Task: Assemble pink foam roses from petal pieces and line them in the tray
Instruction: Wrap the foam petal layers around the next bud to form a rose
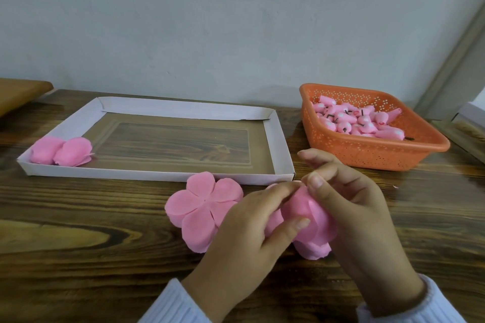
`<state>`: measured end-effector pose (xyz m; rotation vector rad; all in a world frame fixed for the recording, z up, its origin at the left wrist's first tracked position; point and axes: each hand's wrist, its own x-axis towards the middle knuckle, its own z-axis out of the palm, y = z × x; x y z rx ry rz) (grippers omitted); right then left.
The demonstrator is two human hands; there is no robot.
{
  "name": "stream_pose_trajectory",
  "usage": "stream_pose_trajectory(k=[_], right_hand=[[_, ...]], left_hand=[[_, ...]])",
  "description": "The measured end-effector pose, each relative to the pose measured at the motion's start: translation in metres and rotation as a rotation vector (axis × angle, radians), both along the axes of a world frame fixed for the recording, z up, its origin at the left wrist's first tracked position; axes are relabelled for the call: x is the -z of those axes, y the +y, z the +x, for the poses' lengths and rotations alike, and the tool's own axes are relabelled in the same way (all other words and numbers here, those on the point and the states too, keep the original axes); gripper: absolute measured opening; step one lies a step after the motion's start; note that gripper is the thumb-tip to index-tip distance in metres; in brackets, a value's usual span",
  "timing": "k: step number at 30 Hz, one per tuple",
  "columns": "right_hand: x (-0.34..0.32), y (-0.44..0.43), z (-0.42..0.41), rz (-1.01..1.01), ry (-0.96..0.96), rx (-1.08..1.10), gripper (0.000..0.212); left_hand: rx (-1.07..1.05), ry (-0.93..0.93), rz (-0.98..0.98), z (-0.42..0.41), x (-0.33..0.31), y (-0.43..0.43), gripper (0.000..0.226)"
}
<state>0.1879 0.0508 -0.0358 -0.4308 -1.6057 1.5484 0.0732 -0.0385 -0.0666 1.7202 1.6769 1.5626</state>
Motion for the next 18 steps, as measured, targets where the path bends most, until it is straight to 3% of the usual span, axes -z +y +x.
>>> stream_pose_trajectory(k=[5, 8, 12, 18], right_hand=[[0.0013, 0.0040, 0.0004, -0.035, 0.014, -0.005, 0.039], [0.0001, 0.0039, 0.0007, -0.063, 0.036, -0.019, 0.038], [-0.0009, 0.0028, 0.0000, -0.108, 0.045, -0.036, 0.038], [-0.0007, 0.0028, 0.0013, -0.160, 0.062, -0.074, 0.038]], left_hand=[[-0.087, -0.007, 0.097, 0.0003, 0.0008, 0.0014, 0.038], [-0.101, -0.177, 0.125, 0.0016, -0.0002, 0.0016, 0.024], [0.112, -0.513, -0.034, -0.0029, 0.0001, 0.0029, 0.025], [0.190, -0.677, -0.098, 0.0007, 0.0027, 0.0056, 0.034]])
